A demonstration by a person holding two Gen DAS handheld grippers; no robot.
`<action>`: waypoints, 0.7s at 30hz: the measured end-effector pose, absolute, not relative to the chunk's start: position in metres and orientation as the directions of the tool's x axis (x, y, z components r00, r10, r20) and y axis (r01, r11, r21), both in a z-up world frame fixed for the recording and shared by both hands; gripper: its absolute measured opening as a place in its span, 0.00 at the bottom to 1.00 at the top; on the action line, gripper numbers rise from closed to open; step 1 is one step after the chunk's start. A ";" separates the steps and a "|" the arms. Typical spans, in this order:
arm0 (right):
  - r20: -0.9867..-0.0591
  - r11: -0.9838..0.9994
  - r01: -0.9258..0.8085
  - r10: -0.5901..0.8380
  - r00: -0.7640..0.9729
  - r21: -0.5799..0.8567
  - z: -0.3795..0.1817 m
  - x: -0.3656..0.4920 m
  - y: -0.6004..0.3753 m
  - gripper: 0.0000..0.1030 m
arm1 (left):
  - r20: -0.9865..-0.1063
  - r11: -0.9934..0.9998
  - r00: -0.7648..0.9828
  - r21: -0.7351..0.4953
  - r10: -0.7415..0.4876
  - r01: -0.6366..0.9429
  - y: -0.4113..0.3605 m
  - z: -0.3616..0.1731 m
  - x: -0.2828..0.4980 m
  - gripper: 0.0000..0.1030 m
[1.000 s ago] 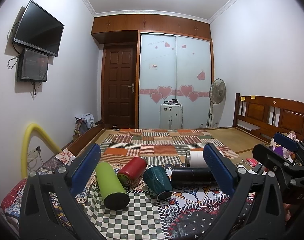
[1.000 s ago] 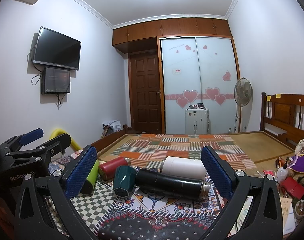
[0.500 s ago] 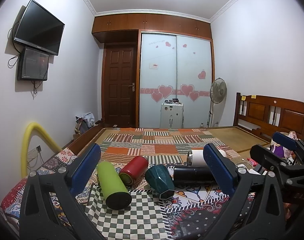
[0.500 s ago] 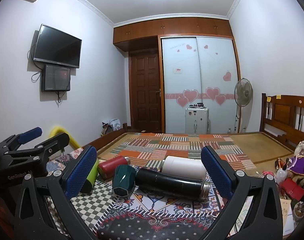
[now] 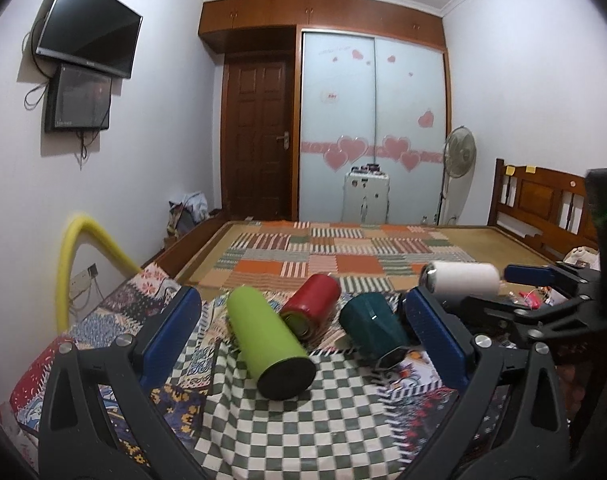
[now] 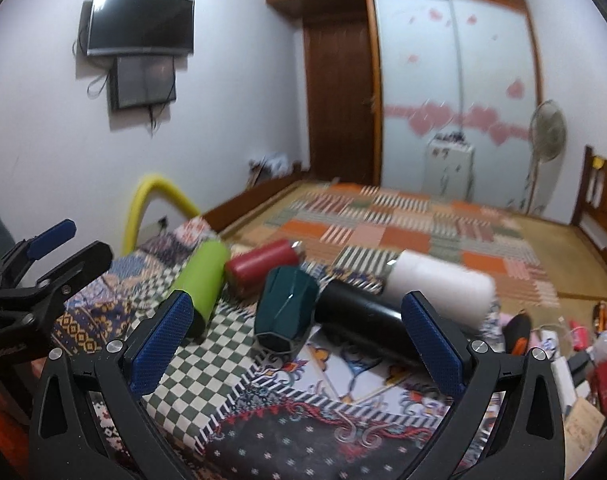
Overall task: Flip cup upright
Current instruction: 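Move the right gripper down to the teal cup lying on its side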
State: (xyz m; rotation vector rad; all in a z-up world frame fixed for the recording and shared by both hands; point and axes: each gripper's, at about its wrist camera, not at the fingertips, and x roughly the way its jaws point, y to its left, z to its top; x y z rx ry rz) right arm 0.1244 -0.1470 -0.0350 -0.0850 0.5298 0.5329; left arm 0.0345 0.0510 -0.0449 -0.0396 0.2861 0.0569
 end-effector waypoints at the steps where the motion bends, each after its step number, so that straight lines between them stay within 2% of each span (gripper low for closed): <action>1: -0.526 0.858 -0.510 0.461 0.715 0.059 -0.039 0.130 -0.143 0.97 | -0.290 0.997 0.955 -0.032 0.055 -0.067 0.054 -0.049 0.036 1.00; 9: -0.695 0.818 -0.570 0.453 0.559 0.075 -0.064 0.170 -0.107 0.80 | -0.339 0.994 0.938 -0.043 0.076 -0.096 0.075 -0.071 0.046 1.00; 15: -0.808 0.812 -0.580 0.388 0.444 0.071 -0.084 0.193 -0.088 0.79 | -0.342 0.994 0.937 -0.044 0.075 -0.095 0.082 -0.077 0.045 1.00; 21: -0.862 0.820 -0.566 0.341 0.376 0.078 -0.096 0.208 -0.078 0.77 | -0.337 0.994 0.940 -0.062 0.063 -0.088 0.086 -0.079 0.043 1.00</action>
